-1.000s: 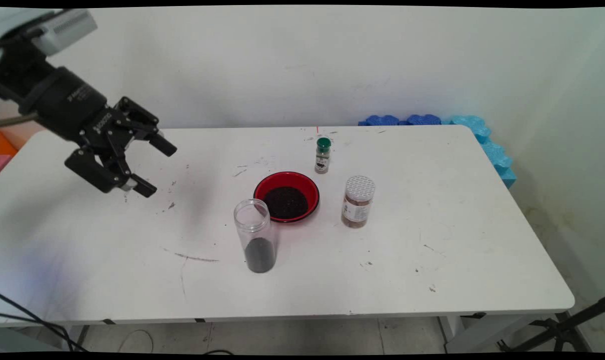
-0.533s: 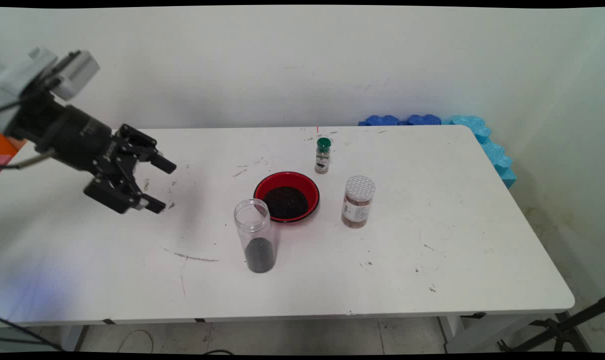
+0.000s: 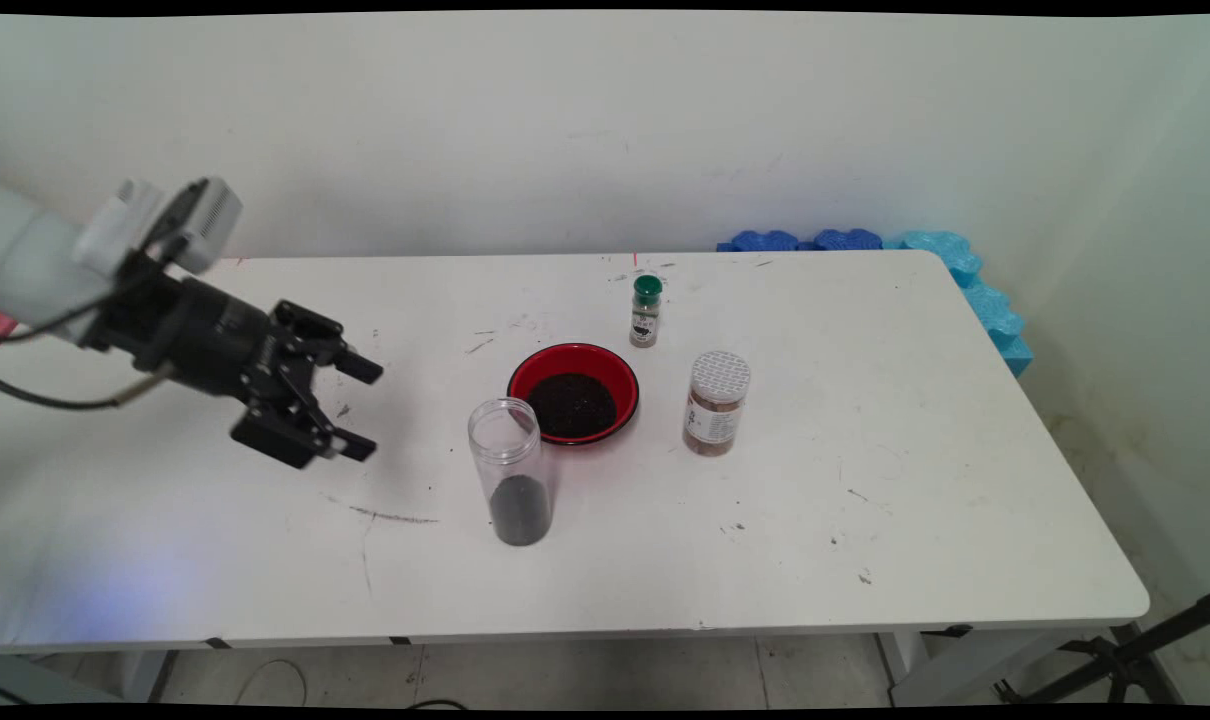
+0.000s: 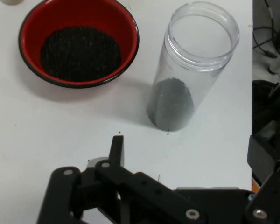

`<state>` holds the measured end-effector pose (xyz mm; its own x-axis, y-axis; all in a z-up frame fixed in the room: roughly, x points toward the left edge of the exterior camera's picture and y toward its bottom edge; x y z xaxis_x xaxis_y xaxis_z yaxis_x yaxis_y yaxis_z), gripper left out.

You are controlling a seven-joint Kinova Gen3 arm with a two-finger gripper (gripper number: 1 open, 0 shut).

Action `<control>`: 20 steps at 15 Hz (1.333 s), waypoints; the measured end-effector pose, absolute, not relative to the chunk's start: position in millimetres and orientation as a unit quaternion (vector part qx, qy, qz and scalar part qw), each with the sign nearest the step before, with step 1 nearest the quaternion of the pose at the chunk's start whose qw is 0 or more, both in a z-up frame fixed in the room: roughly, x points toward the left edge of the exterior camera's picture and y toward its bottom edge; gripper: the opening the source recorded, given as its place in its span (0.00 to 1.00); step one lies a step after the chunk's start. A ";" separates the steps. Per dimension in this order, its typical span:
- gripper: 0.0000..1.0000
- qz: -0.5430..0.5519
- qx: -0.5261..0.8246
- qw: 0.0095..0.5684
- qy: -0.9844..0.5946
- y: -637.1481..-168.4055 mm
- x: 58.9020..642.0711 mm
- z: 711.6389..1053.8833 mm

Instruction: Pick up the black seasoning powder from the table

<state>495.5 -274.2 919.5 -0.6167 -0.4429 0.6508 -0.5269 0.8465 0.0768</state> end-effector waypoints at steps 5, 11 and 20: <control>1.00 0.069 0.293 0.356 -0.885 -271.7 474.5 885.2; 1.00 0.069 0.294 0.372 -0.877 -273.3 447.7 859.7; 1.00 0.070 0.294 0.389 -0.870 -281.1 425.5 840.7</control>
